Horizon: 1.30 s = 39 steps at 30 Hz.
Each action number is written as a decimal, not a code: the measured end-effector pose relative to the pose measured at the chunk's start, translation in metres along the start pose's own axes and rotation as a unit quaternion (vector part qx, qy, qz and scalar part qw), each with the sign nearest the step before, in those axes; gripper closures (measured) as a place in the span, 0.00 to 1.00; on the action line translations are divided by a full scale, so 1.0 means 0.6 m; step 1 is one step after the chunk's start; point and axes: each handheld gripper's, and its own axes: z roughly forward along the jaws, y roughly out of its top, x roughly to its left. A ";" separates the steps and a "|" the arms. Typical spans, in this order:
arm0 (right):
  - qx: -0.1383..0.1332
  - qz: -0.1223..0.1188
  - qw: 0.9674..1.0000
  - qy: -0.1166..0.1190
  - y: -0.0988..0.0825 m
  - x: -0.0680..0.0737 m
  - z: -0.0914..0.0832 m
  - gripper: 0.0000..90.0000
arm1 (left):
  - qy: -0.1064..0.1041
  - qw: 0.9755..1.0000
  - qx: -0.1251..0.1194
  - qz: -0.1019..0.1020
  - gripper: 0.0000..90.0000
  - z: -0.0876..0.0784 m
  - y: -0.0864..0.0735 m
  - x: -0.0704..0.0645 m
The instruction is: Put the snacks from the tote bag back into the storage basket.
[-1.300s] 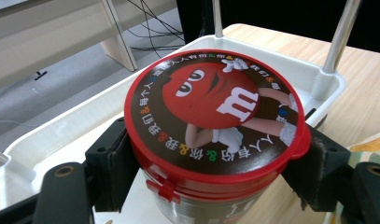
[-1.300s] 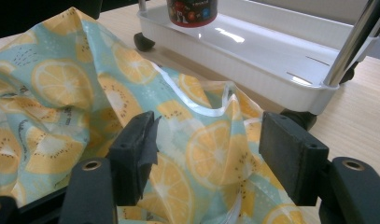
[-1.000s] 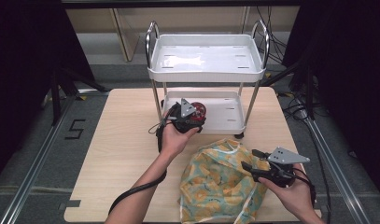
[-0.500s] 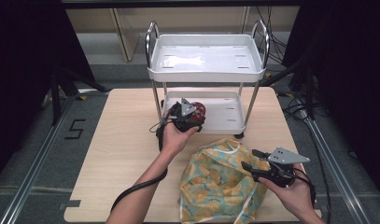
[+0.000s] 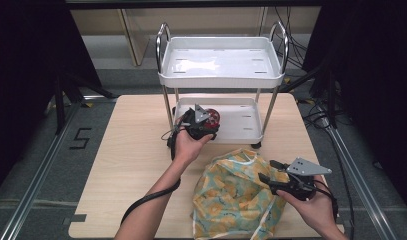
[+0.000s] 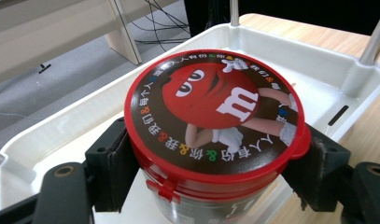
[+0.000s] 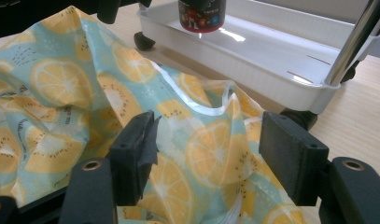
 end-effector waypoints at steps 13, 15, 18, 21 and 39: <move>0.001 0.003 1.000 -0.001 0.000 0.001 0.000 0.42 | 0.002 1.000 0.007 -0.002 0.28 0.010 -0.005 0.006; 0.000 0.003 1.000 -0.002 0.000 0.001 0.000 0.42 | 0.004 1.000 0.021 0.015 0.28 0.009 -0.004 0.011; -0.008 -0.001 1.000 -0.005 -0.001 -0.001 0.002 0.42 | 0.005 1.000 0.022 0.017 0.28 0.012 -0.004 0.012; -0.004 0.003 1.000 -0.004 0.000 0.000 0.000 0.42 | 0.004 1.000 0.024 0.016 0.28 0.015 -0.005 0.012; -0.007 0.000 1.000 -0.003 -0.001 0.000 0.002 0.42 | 0.005 0.999 0.032 0.005 0.28 0.031 -0.015 0.016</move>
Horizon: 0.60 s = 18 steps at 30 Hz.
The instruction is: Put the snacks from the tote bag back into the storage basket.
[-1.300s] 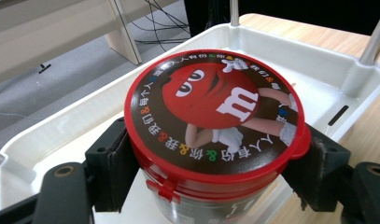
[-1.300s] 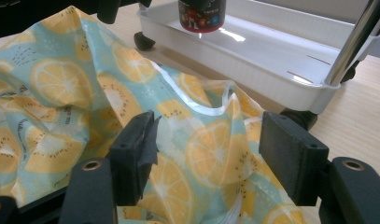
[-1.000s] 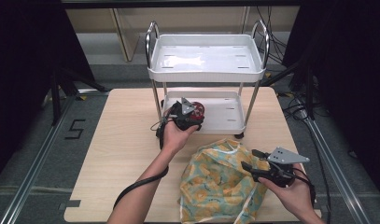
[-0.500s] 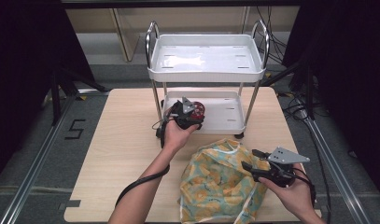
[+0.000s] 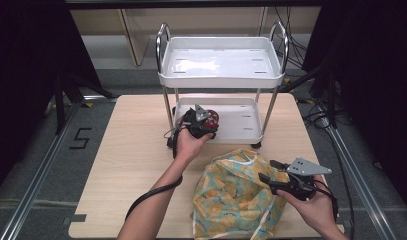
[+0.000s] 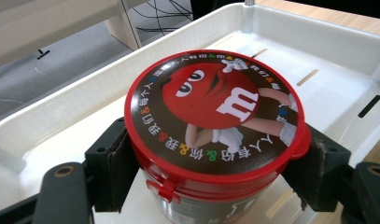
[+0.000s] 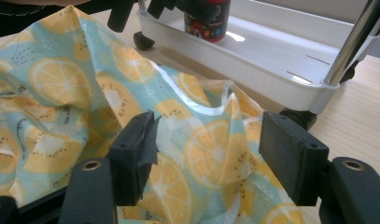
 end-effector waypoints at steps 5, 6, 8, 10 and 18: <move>0.001 0.000 1.000 0.001 0.000 0.000 -0.001 0.42 | -0.002 1.000 0.001 0.002 0.28 0.003 -0.001 0.002; 0.001 0.000 1.000 -0.001 0.000 0.000 -0.001 0.42 | 0.001 1.000 0.001 0.007 0.28 0.003 -0.001 0.003; 0.003 -0.001 1.000 0.000 0.001 0.000 -0.001 0.42 | 0.002 1.000 0.006 -0.002 0.28 0.002 -0.001 0.002; 0.001 0.000 1.000 0.001 0.000 0.000 0.000 0.42 | -0.001 1.000 0.002 -0.007 0.28 0.004 -0.002 0.000; 0.003 0.002 1.000 0.000 0.000 0.001 -0.001 0.42 | 0.003 1.000 0.010 0.014 0.28 0.010 -0.003 0.007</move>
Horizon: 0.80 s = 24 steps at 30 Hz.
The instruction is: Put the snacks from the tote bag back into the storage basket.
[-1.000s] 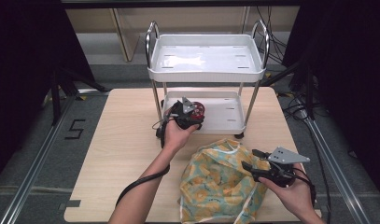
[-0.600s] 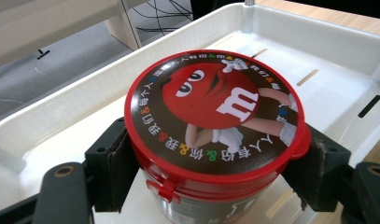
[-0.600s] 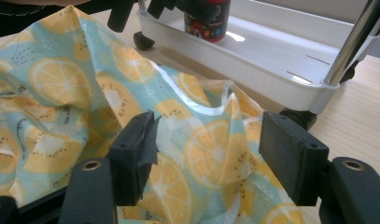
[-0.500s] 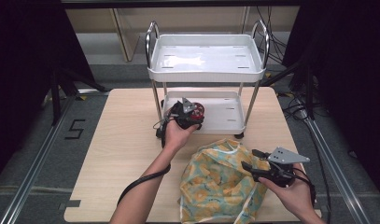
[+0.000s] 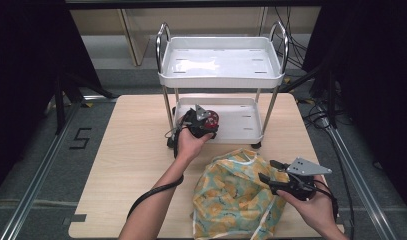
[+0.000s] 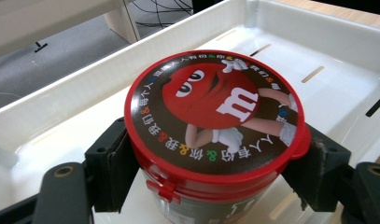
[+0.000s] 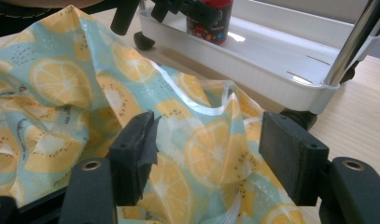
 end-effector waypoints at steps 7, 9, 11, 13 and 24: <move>0.004 -0.003 1.000 0.005 0.000 -0.001 0.000 0.41 | -0.012 1.000 0.014 0.006 0.28 0.002 -0.004 0.001; 0.004 -0.004 1.000 0.003 0.000 -0.001 0.000 0.42 | -0.004 1.000 -0.001 -0.009 0.28 0.007 -0.005 -0.002; 0.006 -0.001 1.000 0.005 0.001 0.000 -0.001 0.42 | -0.002 1.000 0.002 -0.005 0.28 0.007 -0.005 0.000; -0.001 0.003 1.000 0.003 0.000 0.001 0.001 0.42 | -0.004 1.000 -0.003 -0.007 0.28 0.010 -0.006 0.000; 0.003 0.003 1.000 0.005 0.000 0.000 0.000 0.41 | -0.006 1.000 0.008 -0.025 0.28 0.011 -0.006 -0.003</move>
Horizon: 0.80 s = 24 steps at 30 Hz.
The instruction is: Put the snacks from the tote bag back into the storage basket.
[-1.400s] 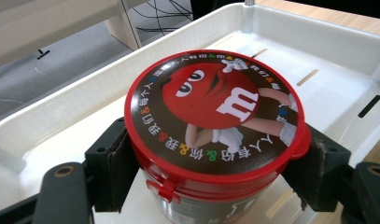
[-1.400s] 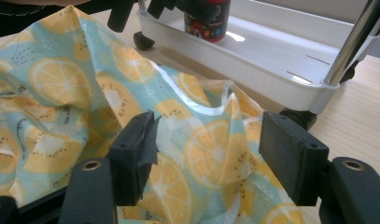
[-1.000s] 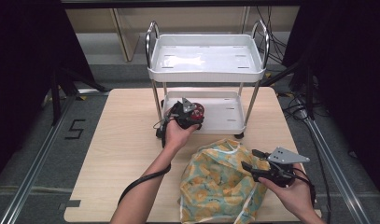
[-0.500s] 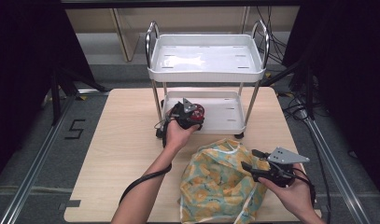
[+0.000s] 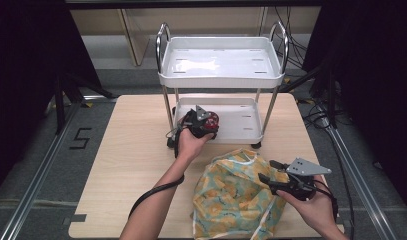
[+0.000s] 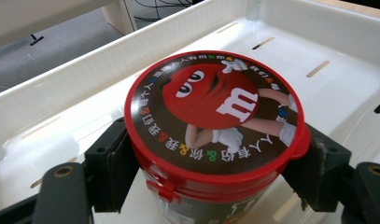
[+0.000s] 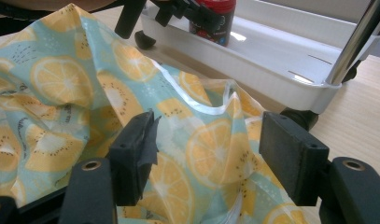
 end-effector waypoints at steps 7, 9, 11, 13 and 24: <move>-0.004 -0.003 1.000 -0.001 -0.001 -0.001 0.000 0.40 | -0.019 0.998 -0.041 -0.047 0.27 0.010 -0.002 -0.002; -0.005 -0.004 1.000 -0.001 -0.001 -0.001 0.001 0.40 | -0.017 0.998 -0.040 -0.050 0.25 0.007 0.001 -0.002; -0.003 -0.006 1.000 -0.002 -0.001 -0.002 0.001 0.39 | -0.015 0.999 -0.034 -0.037 0.23 0.004 0.003 0.003; 0.001 0.002 1.000 0.002 -0.001 -0.001 0.002 0.38 | -0.002 0.997 0.035 0.072 0.22 -0.013 0.010 0.030; 0.003 -0.006 1.000 0.004 0.000 -0.001 0.002 0.36 | 0.008 1.000 -0.023 0.004 0.20 -0.026 0.012 0.013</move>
